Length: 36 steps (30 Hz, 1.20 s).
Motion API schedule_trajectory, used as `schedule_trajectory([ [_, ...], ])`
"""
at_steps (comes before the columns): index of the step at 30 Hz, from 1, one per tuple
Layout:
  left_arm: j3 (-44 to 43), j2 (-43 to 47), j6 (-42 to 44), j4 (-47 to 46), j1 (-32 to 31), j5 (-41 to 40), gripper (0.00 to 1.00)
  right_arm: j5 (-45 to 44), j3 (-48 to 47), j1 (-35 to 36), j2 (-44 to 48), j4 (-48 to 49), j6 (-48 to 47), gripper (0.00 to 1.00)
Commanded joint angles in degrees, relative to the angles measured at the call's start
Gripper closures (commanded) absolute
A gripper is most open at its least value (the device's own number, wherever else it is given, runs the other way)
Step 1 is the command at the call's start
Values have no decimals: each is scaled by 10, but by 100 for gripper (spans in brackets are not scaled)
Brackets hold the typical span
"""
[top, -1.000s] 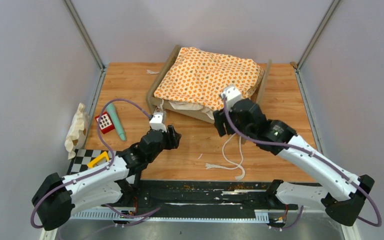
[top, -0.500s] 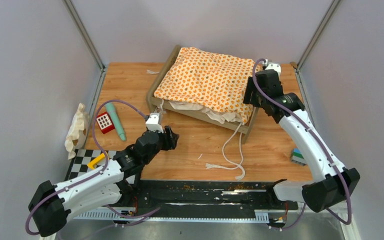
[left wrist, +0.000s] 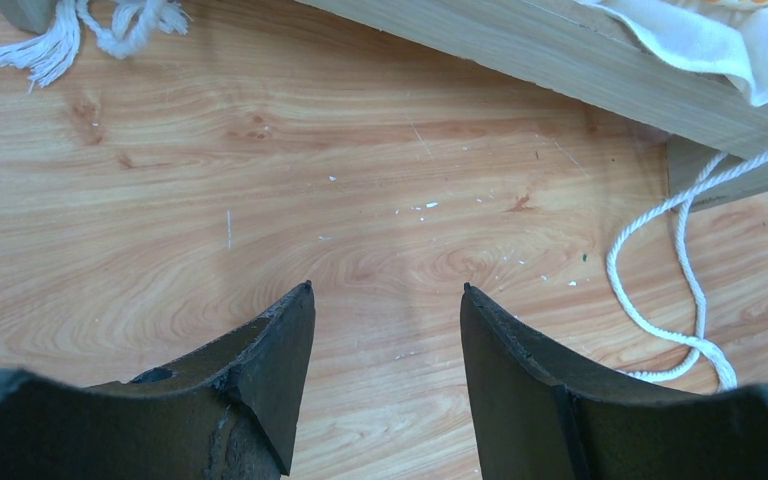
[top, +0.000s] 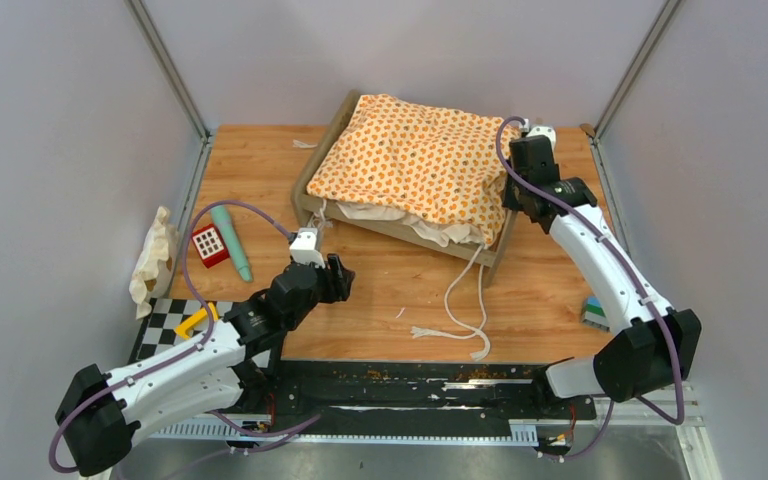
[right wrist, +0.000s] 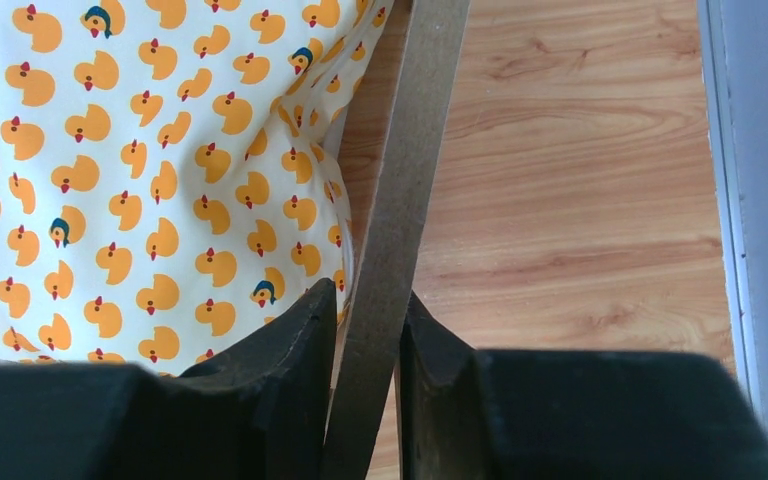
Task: Set up the pet bed
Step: Move the bed frame to the center of the board.
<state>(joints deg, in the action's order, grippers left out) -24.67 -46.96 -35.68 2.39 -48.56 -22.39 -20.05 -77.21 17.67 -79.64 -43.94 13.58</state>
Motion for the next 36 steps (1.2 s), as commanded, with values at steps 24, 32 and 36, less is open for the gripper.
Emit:
schedule_trajectory([
  [24, 0, 18, 6, 16, 4, -20, 36, 49, 42, 105, 69, 101, -166, 38],
  [32, -2, 22, 16, 19, 4, -21, 35, 471, 169, 116, 245, 49, -318, 40],
  [36, -1, 22, 18, 24, 4, -8, 35, 540, 242, 174, 302, 33, -459, 40],
])
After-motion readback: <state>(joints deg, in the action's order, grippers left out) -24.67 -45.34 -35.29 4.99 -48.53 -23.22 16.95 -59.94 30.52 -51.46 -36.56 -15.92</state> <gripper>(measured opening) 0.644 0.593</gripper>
